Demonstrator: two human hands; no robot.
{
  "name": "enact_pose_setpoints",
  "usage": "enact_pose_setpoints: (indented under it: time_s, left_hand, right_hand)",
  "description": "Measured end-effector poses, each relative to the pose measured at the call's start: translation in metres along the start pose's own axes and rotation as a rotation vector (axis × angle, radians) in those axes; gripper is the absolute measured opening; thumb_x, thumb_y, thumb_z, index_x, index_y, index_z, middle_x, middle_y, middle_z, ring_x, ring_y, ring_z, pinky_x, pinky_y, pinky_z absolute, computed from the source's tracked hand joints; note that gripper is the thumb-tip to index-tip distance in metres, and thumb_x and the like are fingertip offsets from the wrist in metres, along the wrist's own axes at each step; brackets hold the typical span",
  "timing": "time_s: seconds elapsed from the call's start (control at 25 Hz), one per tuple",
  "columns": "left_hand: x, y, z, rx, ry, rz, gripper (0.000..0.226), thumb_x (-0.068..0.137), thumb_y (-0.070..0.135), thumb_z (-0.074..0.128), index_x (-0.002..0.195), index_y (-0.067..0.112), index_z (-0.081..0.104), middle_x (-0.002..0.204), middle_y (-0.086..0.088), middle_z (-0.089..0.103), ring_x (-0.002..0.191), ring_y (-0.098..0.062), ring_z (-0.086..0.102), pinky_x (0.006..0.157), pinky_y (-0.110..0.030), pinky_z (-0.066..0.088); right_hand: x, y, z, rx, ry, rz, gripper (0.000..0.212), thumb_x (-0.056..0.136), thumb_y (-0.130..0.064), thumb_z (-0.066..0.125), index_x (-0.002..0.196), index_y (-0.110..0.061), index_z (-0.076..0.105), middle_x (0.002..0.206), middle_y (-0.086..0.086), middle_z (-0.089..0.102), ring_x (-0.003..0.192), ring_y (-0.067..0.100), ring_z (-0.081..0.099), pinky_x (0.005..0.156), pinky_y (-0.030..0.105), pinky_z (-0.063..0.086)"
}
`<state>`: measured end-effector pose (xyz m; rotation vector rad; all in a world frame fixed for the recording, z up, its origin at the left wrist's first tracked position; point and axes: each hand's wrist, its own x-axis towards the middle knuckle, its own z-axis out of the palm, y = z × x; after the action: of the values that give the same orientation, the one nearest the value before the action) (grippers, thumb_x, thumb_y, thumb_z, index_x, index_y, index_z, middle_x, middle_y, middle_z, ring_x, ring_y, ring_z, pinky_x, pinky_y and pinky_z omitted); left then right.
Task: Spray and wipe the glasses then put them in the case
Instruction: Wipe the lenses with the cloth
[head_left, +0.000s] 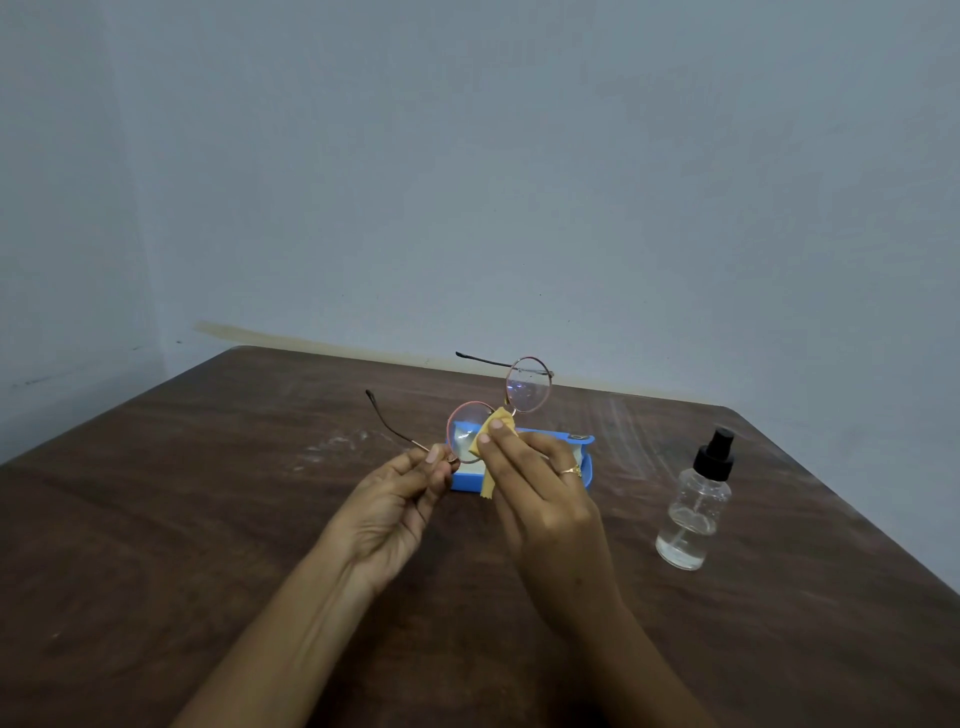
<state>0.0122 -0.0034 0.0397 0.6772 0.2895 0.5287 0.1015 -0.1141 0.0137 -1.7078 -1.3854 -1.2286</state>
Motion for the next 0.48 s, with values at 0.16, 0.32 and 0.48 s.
enact_pose_setpoints:
  time_s: [0.16,0.32,0.48]
  left_hand:
    - [0.0014,-0.0018,-0.0016,0.044,-0.003,0.021,0.017,0.088,-0.006,0.041,0.082,-0.002,0.056,0.053,-0.004,0.065,0.043,-0.004,0.06,0.041,-0.008,0.047]
    - [-0.0008,-0.0024,-0.0003,0.107,-0.018,0.042,0.018,0.087,-0.006,0.043,0.078,-0.001,0.057,0.053,-0.001,0.065,0.044,-0.003,0.06,0.042,-0.008,0.047]
    - [-0.0035,-0.0022,0.0018,0.152,-0.03,0.032,0.018,0.087,-0.004,0.044,0.076,0.001,0.057,0.051,-0.001,0.064,0.042,-0.003,0.059,0.042,-0.008,0.048]
  right_hand:
    - [-0.0004,-0.0063,0.0008,0.007,-0.015,-0.018,0.028,0.089,-0.008,0.048,0.109,-0.001,0.066,0.117,0.009,0.066,0.098,0.025,0.061,0.08,0.027,0.048]
    - [-0.0003,-0.0077,-0.0009,0.026,-0.012,-0.056,0.027,0.089,-0.007,0.05,0.11,-0.001,0.066,0.118,0.009,0.065,0.1,0.025,0.06,0.077,0.028,0.051]
    - [0.0031,-0.0039,-0.0024,0.019,0.012,-0.063,0.027,0.09,-0.006,0.049,0.111,0.0,0.064,0.12,0.011,0.064,0.104,0.025,0.056,0.089,0.026,0.046]
